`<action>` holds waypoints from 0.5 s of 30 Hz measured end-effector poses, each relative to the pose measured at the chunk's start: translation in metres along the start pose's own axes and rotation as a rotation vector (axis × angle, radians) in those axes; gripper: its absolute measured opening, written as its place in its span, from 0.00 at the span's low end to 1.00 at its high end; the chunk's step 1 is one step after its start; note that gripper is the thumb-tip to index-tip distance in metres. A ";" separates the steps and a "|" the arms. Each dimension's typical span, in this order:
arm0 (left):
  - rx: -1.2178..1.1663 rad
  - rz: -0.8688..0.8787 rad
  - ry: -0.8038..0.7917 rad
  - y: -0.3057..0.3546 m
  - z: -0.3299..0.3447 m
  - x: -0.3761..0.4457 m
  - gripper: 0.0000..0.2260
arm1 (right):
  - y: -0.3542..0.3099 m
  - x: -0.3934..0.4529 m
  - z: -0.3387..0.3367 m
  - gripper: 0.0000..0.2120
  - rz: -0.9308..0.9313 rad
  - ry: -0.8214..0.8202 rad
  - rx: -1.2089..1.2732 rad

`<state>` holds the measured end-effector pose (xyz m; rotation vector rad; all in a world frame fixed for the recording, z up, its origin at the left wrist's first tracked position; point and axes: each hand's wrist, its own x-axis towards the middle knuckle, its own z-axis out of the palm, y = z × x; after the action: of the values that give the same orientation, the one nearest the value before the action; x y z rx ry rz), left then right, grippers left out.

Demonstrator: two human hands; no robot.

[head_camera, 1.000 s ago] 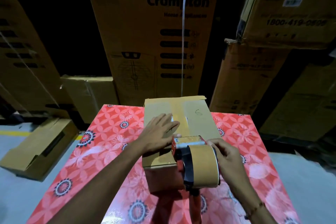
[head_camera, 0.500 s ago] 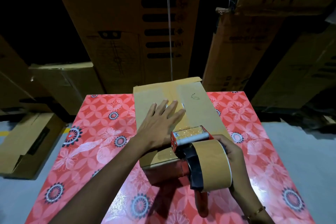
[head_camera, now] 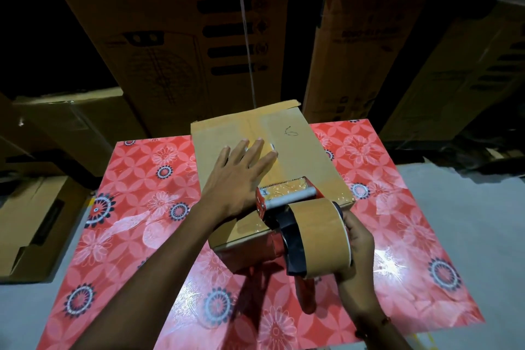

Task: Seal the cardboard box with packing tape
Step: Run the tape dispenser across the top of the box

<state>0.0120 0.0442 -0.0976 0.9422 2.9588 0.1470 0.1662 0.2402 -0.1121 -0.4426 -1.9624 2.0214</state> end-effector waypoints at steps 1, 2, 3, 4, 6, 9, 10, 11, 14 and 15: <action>0.003 -0.002 0.003 0.000 0.000 0.000 0.43 | 0.003 -0.003 -0.001 0.10 0.017 -0.020 0.039; 0.002 -0.003 0.003 0.000 0.000 0.000 0.43 | 0.002 -0.006 -0.001 0.10 0.054 -0.037 0.082; -0.002 -0.005 0.002 0.001 0.000 0.000 0.44 | 0.003 -0.010 -0.001 0.12 0.112 -0.058 0.144; -0.004 -0.007 -0.001 0.001 -0.001 0.000 0.44 | 0.003 -0.013 -0.001 0.13 0.194 -0.074 0.199; -0.002 -0.014 -0.007 0.001 -0.001 -0.001 0.42 | 0.009 -0.017 0.000 0.14 0.365 -0.104 0.226; 0.005 -0.018 0.000 0.002 -0.002 -0.002 0.42 | 0.013 -0.026 0.002 0.17 0.479 -0.188 0.234; 0.004 -0.020 -0.002 0.003 -0.003 -0.003 0.44 | 0.013 -0.030 0.002 0.19 0.473 -0.226 0.251; -0.003 -0.022 -0.005 0.003 -0.003 -0.003 0.46 | 0.013 -0.034 -0.001 0.20 0.456 -0.249 0.275; -0.014 -0.028 -0.006 0.005 -0.004 -0.002 0.49 | 0.014 -0.047 -0.008 0.23 0.459 -0.289 0.369; -0.012 -0.028 -0.004 0.005 -0.004 -0.002 0.49 | 0.014 -0.050 -0.012 0.21 0.431 -0.318 0.389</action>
<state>0.0164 0.0467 -0.0936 0.8986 2.9620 0.1618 0.2169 0.2297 -0.1252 -0.5077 -1.6663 2.8256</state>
